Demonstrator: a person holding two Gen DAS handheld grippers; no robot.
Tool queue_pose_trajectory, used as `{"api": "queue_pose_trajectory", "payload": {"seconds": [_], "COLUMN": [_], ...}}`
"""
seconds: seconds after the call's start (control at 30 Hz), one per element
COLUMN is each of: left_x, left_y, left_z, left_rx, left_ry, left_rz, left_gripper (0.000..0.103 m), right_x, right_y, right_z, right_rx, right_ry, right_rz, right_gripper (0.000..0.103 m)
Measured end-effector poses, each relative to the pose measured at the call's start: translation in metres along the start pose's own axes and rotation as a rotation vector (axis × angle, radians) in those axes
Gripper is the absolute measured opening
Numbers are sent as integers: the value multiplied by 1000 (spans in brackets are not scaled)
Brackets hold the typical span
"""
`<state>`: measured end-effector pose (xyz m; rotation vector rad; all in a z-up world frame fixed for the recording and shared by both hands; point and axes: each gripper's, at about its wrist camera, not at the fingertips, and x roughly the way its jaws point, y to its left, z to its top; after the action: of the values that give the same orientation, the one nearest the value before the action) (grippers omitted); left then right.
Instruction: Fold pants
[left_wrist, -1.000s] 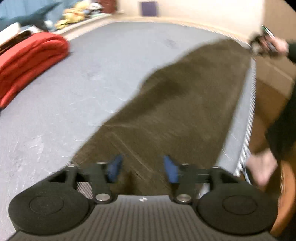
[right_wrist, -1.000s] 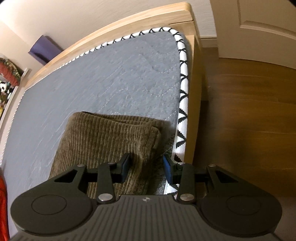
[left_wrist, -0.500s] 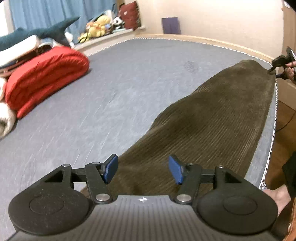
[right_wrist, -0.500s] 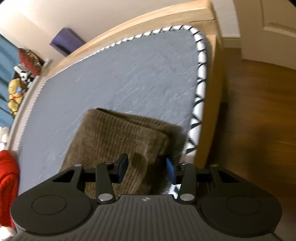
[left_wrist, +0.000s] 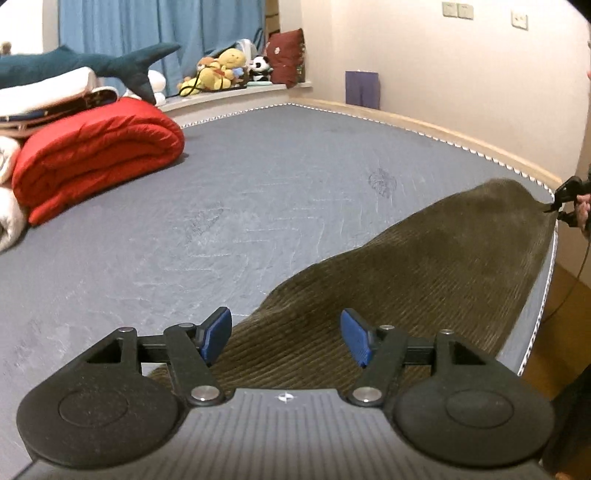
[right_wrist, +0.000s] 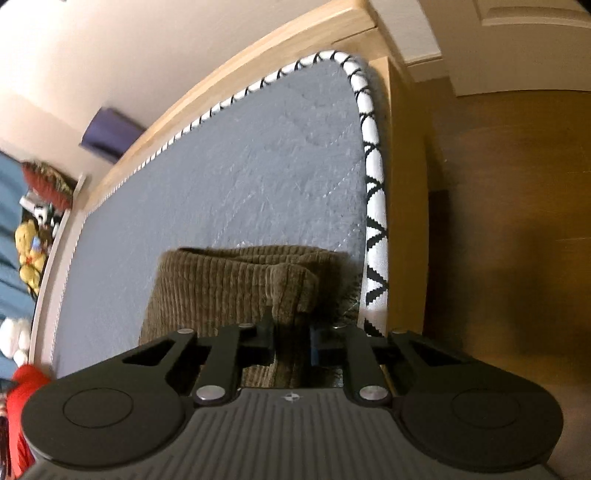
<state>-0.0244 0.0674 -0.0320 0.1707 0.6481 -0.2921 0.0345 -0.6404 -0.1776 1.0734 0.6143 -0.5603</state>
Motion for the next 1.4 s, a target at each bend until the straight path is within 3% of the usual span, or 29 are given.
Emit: {"api": "queue_pose_trajectory", "payload": {"seconds": [0.13,0.27,0.33,0.43,0.53,0.6,0.67,0.73,0.77,0.87,1.0,1.2,1.33,1.37,1.4], "left_x": [1,2,3,5,12,16,21,25,26,28,33,42,54,60,66], "left_y": [0,8,12,23,34,41,48,52,53,56,56,49,39,37,34], "left_z": [-1,1,1,-1,-4,-6,-9,-11,-13,-16,-13,-1,13,16,20], "left_rx": [-16,-46,-70,-123,-177,-225,-271,-303,-318,-343,-349,-381,-421,-439,-449], "left_ry": [5,7,7,20,59,87,121,146,156,171,171,145,117,120,126], "left_rz": [24,42,61,79,75,58,35,20,9,-22,-32,-74,-154,-185,-206], "left_gripper": [71,71,71,71,71,71,71,71,71,71,71,69,70,72,73], "right_x": [-30,-93,-127,-178,-208,-208,-192,-175,-175,-191,-200,-182,-168,-168,-169], "right_y": [43,125,166,216,227,218,198,178,170,161,179,181,179,180,180], "right_z": [-15,-63,-108,-213,-323,-398,-463,-507,-519,-519,-488,-496,-507,-509,-511], "right_rx": [-133,-418,-604,-992,-1324,-1574,-1755,-1895,-1928,-1976,-1852,-1840,-1859,-1868,-1881], "right_ry": [-117,-251,-305,-362,-276,-104,127,338,390,367,415,424,462,465,467], "right_rz": [19,151,232,416,628,733,757,721,713,775,857,830,800,803,807], "right_gripper": [14,14,14,14,14,15,16,17,26,37,44,49,49,48,41]}}
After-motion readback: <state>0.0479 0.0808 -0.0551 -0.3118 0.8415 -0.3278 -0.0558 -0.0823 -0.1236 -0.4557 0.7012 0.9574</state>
